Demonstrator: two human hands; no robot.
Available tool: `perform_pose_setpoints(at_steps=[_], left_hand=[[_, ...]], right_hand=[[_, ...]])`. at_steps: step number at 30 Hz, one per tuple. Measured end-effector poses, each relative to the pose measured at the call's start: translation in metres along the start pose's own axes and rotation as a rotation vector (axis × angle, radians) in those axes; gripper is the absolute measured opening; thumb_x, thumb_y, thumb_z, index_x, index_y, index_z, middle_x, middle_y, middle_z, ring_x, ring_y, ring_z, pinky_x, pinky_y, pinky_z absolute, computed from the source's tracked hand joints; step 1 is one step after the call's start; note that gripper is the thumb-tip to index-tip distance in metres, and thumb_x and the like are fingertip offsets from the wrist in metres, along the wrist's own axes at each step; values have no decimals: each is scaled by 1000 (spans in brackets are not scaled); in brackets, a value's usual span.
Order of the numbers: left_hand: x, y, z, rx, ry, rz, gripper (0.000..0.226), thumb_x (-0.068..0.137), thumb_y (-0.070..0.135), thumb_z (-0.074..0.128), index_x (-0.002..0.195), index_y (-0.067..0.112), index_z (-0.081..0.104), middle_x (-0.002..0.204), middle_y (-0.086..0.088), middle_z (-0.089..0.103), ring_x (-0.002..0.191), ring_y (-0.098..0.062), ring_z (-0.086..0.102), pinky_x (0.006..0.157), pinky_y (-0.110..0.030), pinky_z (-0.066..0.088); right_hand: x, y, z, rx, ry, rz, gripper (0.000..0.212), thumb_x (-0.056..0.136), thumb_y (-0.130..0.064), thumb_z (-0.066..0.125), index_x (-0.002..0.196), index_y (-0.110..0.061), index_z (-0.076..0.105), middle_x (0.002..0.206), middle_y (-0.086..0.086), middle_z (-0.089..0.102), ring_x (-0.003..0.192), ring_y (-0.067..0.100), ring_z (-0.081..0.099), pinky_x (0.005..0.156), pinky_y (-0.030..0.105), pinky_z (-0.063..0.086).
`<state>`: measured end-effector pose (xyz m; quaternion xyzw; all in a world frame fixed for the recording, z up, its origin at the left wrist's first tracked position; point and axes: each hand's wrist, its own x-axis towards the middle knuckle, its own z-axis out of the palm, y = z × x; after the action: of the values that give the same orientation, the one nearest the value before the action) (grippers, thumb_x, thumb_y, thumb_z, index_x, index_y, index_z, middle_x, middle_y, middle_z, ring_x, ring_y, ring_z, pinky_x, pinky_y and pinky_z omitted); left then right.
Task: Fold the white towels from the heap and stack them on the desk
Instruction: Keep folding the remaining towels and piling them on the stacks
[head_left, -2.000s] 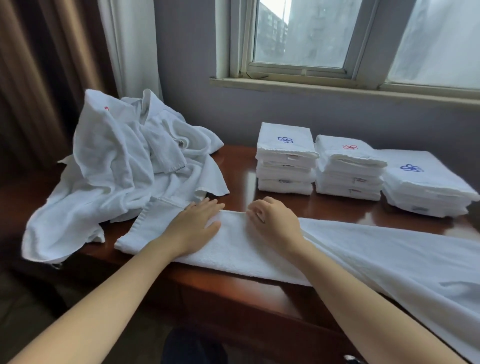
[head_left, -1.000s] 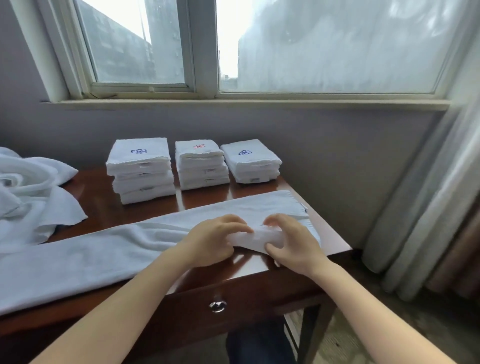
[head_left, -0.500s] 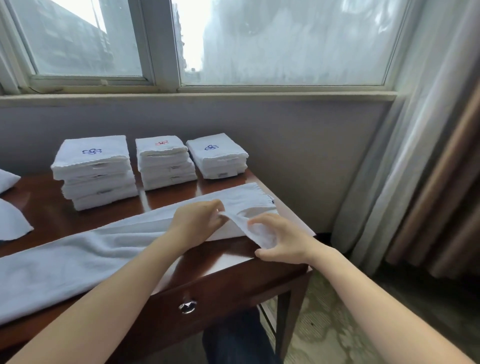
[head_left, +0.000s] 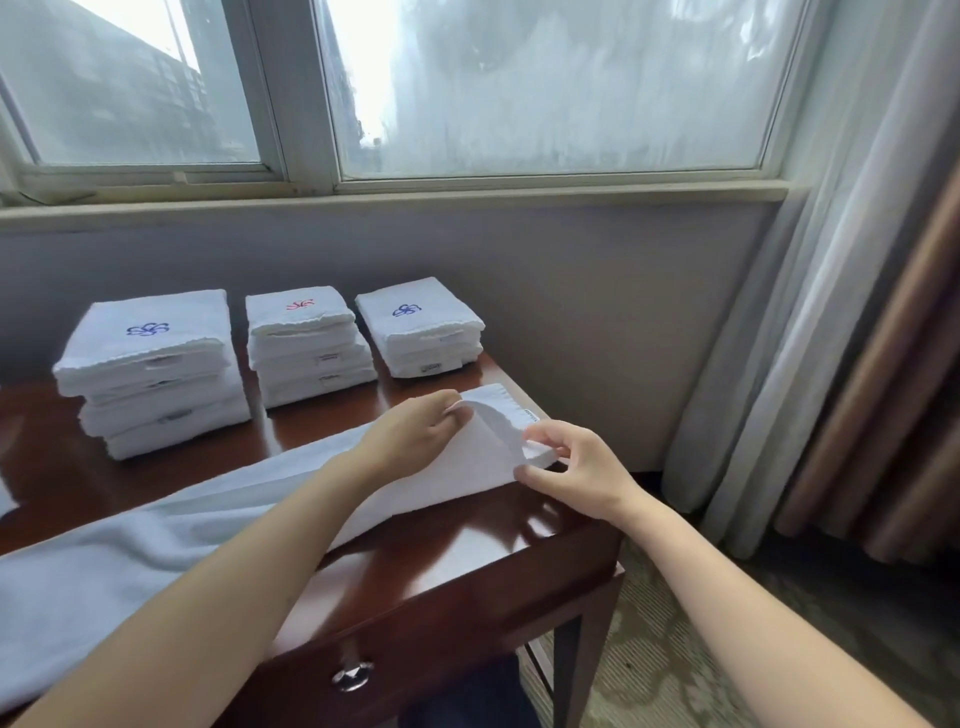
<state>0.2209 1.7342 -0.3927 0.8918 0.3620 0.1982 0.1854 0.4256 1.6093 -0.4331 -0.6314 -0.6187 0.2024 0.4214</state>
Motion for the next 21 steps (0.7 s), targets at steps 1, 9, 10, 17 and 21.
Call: perform_pose_setpoints(at_steps=[1, 9, 10, 17, 21], left_hand=[[3, -1, -1, -13, -8, -6, 39, 102, 47, 37, 81, 16, 49, 76, 2, 58, 74, -18, 54, 68, -40, 42], [31, -9, -8, -61, 49, -84, 48, 100, 54, 41, 76, 12, 48, 66, 8, 51, 62, -15, 46, 61, -36, 36], [35, -11, -6, -26, 60, -103, 46, 99, 54, 42, 75, 15, 49, 66, 8, 53, 62, -15, 48, 61, -35, 37], [50, -24, 21, 217, 106, -167, 26, 95, 48, 51, 84, 25, 55, 82, 10, 62, 84, -18, 60, 62, -31, 37], [46, -30, 34, 217, 198, -92, 41, 93, 40, 60, 131, 27, 51, 122, 5, 58, 112, -17, 58, 82, -36, 48]], right_hand=[[5, 1, 1, 17, 41, -15, 13, 83, -28, 74, 91, -37, 68, 93, -20, 70, 90, -5, 63, 85, 21, 47], [56, -4, 4, 85, 310, 75, 27, 99, -39, 51, 82, -19, 57, 63, -6, 52, 60, 14, 48, 58, 34, 37], [62, -4, 5, -5, 316, 104, 27, 98, -39, 50, 81, -19, 56, 63, -8, 54, 63, 15, 50, 58, 34, 37], [82, 7, 13, -552, 238, 237, 28, 100, -39, 41, 85, -20, 55, 88, 3, 67, 87, 30, 61, 63, 33, 38], [88, 4, 14, -770, 187, 251, 17, 97, -25, 41, 107, -18, 53, 100, 3, 66, 91, 29, 62, 66, 32, 41]])
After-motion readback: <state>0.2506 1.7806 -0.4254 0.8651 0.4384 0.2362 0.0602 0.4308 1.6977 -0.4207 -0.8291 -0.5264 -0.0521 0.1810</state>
